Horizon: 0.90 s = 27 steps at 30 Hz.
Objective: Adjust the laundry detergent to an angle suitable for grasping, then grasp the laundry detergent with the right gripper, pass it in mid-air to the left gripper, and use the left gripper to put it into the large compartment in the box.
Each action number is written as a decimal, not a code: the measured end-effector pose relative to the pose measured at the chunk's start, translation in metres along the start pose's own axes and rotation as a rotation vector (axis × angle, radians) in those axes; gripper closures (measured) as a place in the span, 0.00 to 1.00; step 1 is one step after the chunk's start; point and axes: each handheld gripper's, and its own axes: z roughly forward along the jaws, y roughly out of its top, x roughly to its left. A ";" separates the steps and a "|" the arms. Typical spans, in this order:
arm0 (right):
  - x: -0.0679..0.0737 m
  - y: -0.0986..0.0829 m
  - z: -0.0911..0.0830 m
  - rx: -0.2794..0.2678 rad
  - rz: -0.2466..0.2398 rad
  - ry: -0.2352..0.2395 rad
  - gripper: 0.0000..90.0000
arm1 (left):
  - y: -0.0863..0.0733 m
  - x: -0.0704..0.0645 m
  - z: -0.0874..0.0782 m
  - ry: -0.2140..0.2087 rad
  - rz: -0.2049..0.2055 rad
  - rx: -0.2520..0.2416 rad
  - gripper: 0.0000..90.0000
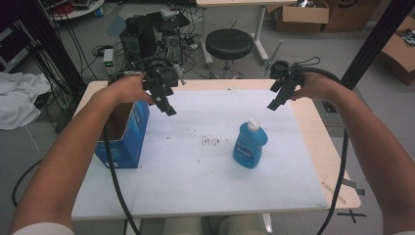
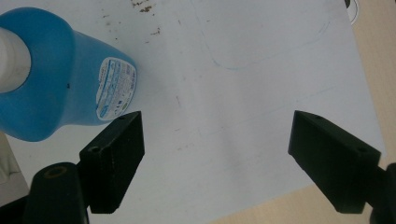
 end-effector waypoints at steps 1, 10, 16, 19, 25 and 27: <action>-0.001 0.000 0.000 -0.001 0.004 0.001 0.20 | 0.000 0.000 0.000 0.001 -0.001 0.003 0.23; 0.006 -0.004 -0.005 0.007 0.003 -0.016 0.21 | 0.002 -0.001 -0.001 0.009 -0.005 -0.006 0.24; 0.008 -0.012 -0.006 0.004 0.019 -0.021 0.21 | 0.004 -0.003 0.000 0.019 -0.003 0.000 0.23; 0.012 -0.017 -0.007 0.004 0.026 -0.024 0.21 | 0.006 -0.006 -0.001 0.023 -0.001 0.006 0.23; 0.020 -0.027 -0.012 -0.009 0.041 -0.041 0.21 | 0.007 -0.010 -0.004 0.024 -0.001 0.002 0.23; 0.022 -0.030 -0.013 -0.014 0.053 -0.048 0.21 | 0.007 -0.010 -0.004 0.023 0.000 0.005 0.23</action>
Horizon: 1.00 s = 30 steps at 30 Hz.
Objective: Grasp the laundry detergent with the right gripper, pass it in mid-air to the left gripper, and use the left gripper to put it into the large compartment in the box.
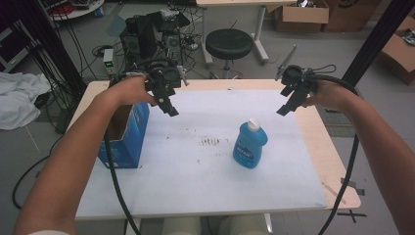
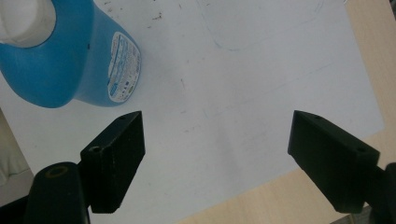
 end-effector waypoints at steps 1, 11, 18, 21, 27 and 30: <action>0.000 0.000 0.000 0.000 0.000 0.000 0.21 | 0.000 0.000 0.000 0.000 0.000 0.000 0.23; 0.022 -0.020 -0.004 -0.022 0.076 0.001 0.21 | 0.001 -0.001 0.001 -0.017 0.004 0.001 0.23; 0.035 -0.029 -0.015 -0.089 0.124 0.011 0.21 | -0.001 -0.002 0.000 -0.016 0.008 0.004 0.23; 0.041 -0.033 -0.016 -0.108 0.150 0.022 0.21 | -0.002 -0.002 0.000 -0.017 0.006 -0.003 0.23; 0.052 -0.039 -0.011 -0.131 0.190 0.048 0.21 | 0.000 -0.003 0.001 -0.021 0.017 0.000 0.23; 0.057 -0.042 -0.006 -0.126 0.203 0.054 0.20 | 0.001 -0.003 0.003 -0.024 0.020 0.002 0.23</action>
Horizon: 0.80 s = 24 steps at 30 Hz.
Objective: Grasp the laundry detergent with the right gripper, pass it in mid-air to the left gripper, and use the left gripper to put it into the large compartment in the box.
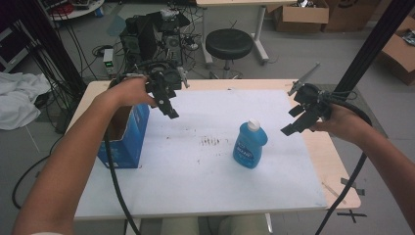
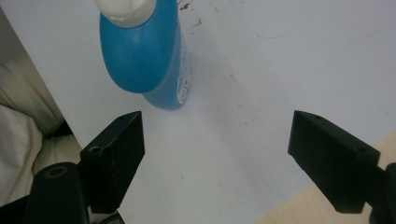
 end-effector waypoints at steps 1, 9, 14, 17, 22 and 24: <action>0.002 -0.001 0.002 -0.001 0.007 0.004 0.20 | 0.000 0.000 0.000 0.000 -0.001 -0.001 0.23; 0.011 -0.011 0.008 -0.056 0.047 0.007 0.20 | 0.000 0.000 0.001 -0.001 0.008 -0.001 0.23; 0.017 -0.019 0.010 -0.100 0.072 0.013 0.20 | -0.002 0.001 0.001 0.001 0.003 -0.007 0.23; 0.022 -0.025 0.014 -0.122 0.084 0.016 0.20 | -0.003 0.002 0.001 0.002 0.004 -0.002 0.23; 0.031 -0.035 0.023 -0.159 0.099 0.014 0.20 | -0.004 0.002 0.001 0.003 0.012 0.007 0.23; 0.033 -0.037 0.026 -0.165 0.103 0.018 0.20 | -0.004 0.002 0.001 0.002 0.005 0.000 0.23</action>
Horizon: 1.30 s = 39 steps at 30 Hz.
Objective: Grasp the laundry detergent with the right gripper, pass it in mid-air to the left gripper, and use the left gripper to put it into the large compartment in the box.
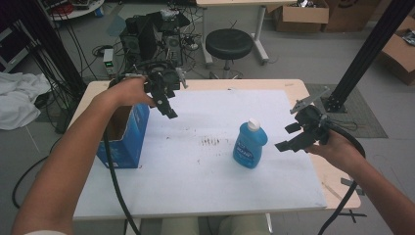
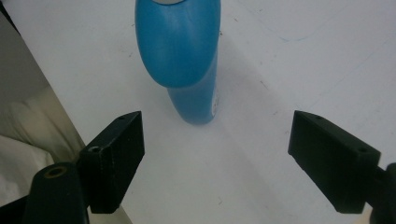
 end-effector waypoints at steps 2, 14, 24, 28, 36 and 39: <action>0.001 -0.001 0.001 -0.004 -0.001 0.000 0.20 | 0.000 0.000 0.000 0.001 0.001 0.000 0.23; 0.012 -0.013 0.013 -0.075 0.010 -0.009 0.18 | 0.000 0.000 0.000 0.001 0.005 -0.002 0.23; 0.017 -0.022 0.023 -0.142 0.027 -0.032 0.18 | -0.001 -0.001 0.002 -0.002 0.005 -0.008 0.23; 0.018 -0.026 0.028 -0.165 0.031 -0.039 0.18 | -0.001 -0.001 0.002 -0.004 0.008 -0.011 0.23; 0.022 -0.035 0.039 -0.244 0.037 -0.062 0.18 | -0.001 0.000 0.004 -0.006 0.008 -0.008 0.23; 0.023 -0.037 0.042 -0.269 0.037 -0.071 0.18 | -0.001 0.000 0.003 -0.004 0.010 -0.009 0.23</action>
